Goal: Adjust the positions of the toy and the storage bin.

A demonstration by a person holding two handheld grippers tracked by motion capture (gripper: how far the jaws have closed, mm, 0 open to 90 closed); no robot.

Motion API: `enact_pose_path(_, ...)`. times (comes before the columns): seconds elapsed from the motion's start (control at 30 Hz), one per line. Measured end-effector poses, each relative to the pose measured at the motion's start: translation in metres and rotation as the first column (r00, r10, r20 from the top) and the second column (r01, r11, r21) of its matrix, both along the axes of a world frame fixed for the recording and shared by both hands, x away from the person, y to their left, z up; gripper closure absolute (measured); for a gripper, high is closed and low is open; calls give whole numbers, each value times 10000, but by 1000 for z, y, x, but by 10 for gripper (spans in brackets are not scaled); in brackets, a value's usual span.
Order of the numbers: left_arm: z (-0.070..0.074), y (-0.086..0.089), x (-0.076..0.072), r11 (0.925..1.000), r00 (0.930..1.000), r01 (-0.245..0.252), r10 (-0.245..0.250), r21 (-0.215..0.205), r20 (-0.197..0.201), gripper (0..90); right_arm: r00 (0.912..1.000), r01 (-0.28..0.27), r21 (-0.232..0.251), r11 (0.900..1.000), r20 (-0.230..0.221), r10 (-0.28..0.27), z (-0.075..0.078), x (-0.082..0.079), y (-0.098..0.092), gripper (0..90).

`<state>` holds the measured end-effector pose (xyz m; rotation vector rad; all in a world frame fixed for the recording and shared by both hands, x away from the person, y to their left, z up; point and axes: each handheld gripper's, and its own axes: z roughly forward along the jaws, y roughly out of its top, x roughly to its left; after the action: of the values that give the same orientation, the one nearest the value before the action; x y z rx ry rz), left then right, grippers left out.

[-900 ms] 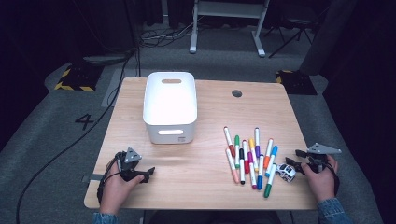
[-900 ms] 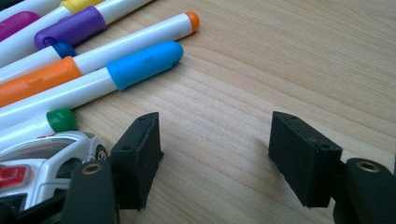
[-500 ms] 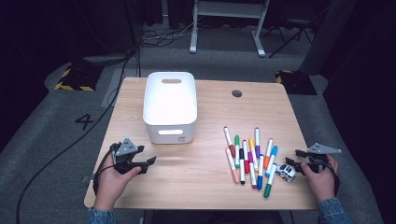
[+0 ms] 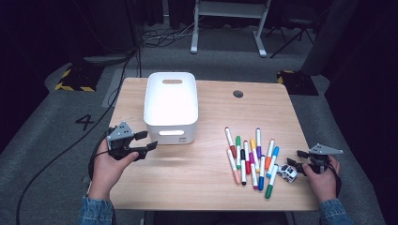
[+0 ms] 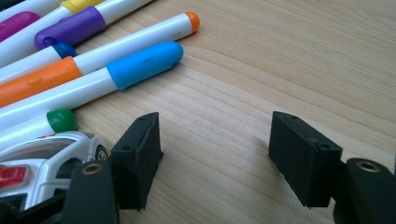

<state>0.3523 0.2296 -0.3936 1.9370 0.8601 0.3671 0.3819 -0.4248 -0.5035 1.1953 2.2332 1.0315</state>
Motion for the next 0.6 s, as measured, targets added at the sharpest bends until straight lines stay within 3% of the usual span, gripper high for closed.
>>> enact_pose_path(0.33,20,-5,24,9997,9997,230,-230,25,91,431,10000,3,3,10000,-3,-3,0,0,0,342)
enact_pose_path(0.53,16,-7,47,9984,9998,185,-187,-540,-34,406,10000,3,1,10000,-1,-3,0,0,0,342)
enact_pose_path(0.6,12,-7,53,9985,9997,180,-186,-520,-125,412,10000,-2,-7,10000,9,2,0,0,0,342)
